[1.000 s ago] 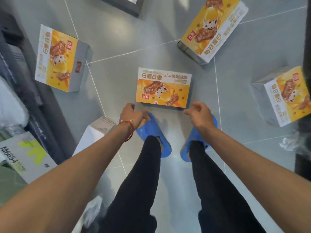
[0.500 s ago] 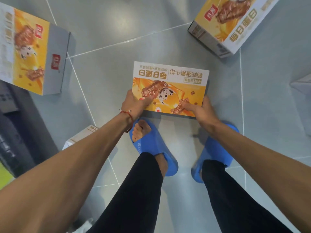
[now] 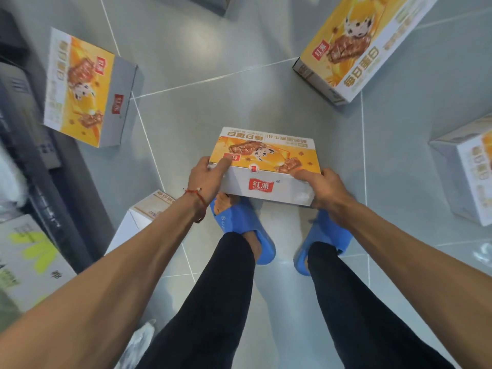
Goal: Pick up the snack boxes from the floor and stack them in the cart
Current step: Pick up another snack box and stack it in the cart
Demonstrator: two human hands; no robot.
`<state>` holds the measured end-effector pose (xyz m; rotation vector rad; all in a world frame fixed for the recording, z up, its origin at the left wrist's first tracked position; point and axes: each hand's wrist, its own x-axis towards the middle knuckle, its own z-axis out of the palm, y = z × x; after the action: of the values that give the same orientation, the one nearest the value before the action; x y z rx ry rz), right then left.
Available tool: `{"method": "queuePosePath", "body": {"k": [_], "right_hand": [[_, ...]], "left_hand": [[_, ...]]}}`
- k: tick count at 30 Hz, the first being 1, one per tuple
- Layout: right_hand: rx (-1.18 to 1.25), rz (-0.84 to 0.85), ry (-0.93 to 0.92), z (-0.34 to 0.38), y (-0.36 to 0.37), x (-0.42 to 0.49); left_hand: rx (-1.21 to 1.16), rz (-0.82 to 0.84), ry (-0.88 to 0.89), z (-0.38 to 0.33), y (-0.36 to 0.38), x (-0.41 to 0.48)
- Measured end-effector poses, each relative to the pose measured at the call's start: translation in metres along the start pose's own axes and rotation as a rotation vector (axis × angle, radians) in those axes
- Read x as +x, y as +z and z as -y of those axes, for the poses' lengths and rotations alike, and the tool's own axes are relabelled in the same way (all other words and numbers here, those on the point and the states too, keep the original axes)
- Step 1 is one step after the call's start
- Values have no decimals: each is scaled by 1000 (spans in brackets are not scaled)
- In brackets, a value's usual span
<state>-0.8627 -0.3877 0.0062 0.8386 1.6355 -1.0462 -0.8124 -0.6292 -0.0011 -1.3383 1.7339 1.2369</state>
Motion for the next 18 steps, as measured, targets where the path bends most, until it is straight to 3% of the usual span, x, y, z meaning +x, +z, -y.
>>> {"method": "queuePosePath", "body": {"k": [10, 18], "right_hand": [[100, -190, -87, -2, 13, 27], [289, -175, -47, -11, 23, 35]], "left_hand": [[-38, -66, 4, -13, 17, 34], [-78, -32, -16, -22, 21, 36]]}}
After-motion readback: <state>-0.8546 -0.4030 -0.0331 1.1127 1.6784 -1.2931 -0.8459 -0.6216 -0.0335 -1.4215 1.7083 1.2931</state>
